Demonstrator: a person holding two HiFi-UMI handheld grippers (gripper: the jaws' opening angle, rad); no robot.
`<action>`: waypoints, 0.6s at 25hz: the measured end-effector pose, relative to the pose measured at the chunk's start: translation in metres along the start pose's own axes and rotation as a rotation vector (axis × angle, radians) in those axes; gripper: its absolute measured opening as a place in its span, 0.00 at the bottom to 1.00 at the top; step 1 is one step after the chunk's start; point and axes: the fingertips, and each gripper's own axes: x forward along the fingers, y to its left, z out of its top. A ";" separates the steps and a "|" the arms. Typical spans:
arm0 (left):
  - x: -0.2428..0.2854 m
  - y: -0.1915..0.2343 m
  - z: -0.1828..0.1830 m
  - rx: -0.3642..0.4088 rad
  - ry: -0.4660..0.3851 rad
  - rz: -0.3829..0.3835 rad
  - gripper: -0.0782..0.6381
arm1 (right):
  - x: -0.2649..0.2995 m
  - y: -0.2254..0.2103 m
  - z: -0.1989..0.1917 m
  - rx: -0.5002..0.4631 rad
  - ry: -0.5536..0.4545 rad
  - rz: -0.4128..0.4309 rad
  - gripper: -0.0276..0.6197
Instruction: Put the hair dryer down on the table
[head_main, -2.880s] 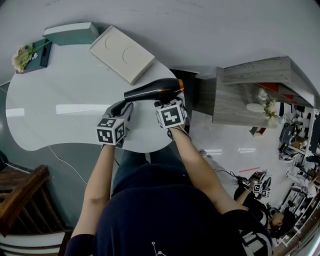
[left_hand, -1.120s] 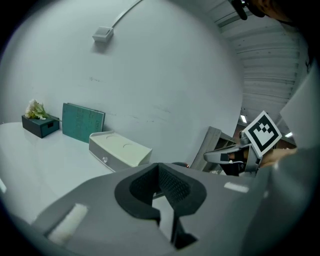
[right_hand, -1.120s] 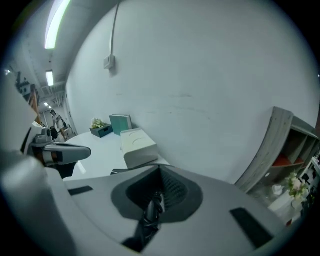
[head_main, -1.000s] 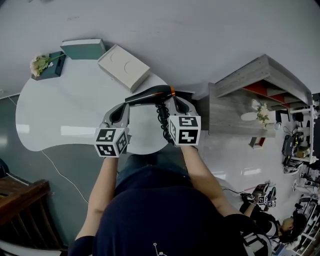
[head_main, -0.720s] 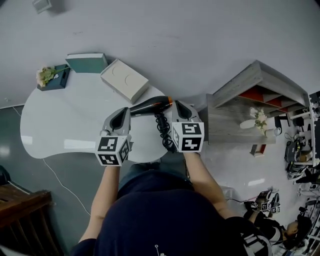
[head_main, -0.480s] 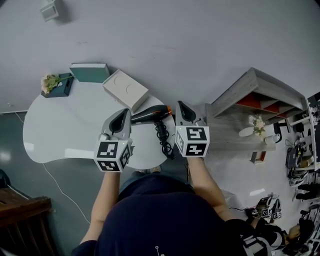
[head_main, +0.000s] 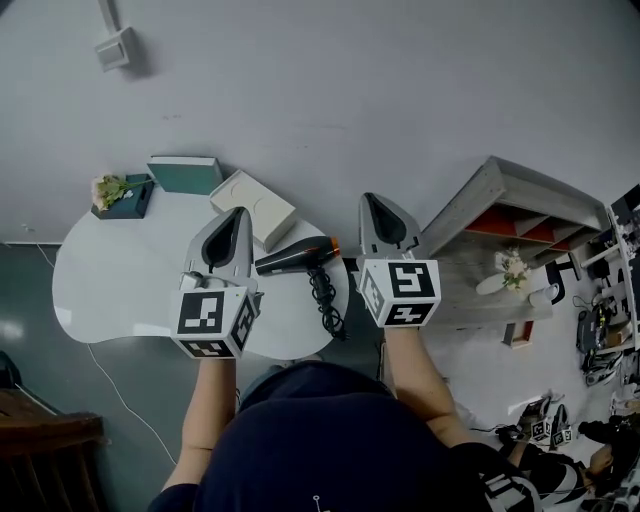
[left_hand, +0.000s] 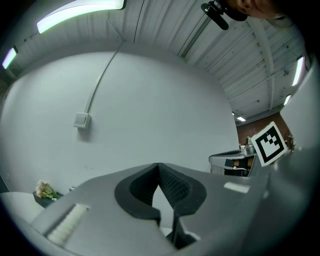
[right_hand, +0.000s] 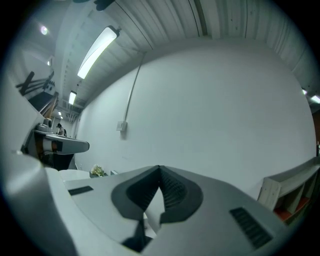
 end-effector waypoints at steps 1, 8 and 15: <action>0.000 0.001 0.009 0.007 -0.012 0.006 0.12 | 0.000 -0.001 0.008 -0.003 -0.017 0.003 0.06; -0.002 0.002 0.060 0.075 -0.059 0.060 0.12 | 0.000 -0.005 0.052 -0.019 -0.102 0.026 0.06; 0.000 -0.005 0.067 0.115 -0.063 0.083 0.12 | -0.007 -0.008 0.072 -0.025 -0.137 0.061 0.06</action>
